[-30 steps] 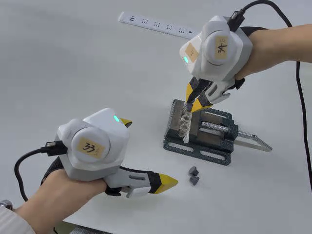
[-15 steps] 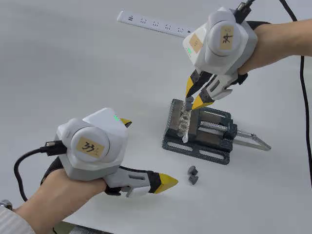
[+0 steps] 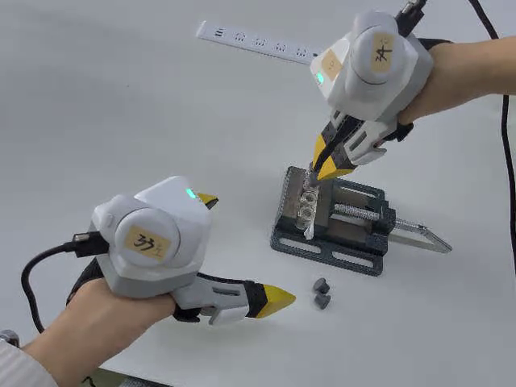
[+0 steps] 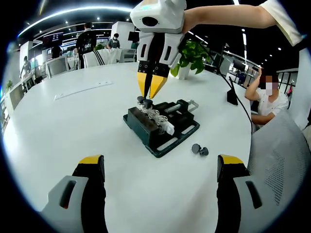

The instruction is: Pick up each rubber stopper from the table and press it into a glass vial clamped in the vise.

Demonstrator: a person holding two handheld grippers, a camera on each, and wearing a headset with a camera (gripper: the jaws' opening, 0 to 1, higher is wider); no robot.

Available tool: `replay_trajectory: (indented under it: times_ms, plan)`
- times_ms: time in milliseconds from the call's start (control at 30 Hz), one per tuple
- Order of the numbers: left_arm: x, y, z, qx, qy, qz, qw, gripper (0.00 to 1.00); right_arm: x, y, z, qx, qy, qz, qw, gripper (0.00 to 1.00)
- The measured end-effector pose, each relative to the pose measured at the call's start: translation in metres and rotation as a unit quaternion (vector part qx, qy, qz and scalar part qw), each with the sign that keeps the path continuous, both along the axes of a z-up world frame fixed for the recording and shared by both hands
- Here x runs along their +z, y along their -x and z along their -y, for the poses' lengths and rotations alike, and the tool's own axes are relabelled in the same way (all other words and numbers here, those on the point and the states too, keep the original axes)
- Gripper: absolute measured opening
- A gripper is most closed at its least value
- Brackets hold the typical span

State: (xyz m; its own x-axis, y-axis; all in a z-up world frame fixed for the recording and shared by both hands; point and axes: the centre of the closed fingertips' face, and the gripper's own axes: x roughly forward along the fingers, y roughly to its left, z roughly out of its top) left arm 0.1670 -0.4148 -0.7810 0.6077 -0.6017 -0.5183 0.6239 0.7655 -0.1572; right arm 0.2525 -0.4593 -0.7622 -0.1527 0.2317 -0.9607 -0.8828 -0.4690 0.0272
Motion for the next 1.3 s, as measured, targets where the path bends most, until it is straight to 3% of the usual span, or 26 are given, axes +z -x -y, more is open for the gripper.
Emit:
replay_trajectory:
  times_ms: [600, 1300]
  plan:
    - [-0.0056, 0.0044, 0.0005, 0.0, 0.001, -0.008, 1.0, 0.95, -0.0056, -0.0028, 0.0013, 0.006, 0.008, 0.004, 0.9999, 0.0]
    - [-0.0064, 0.0022, 0.0005, 0.001, 0.004, -0.01, 0.9999, 0.95, -0.0082, -0.0041, 0.0014, -0.018, 0.016, 0.017, 0.9996, 0.0]
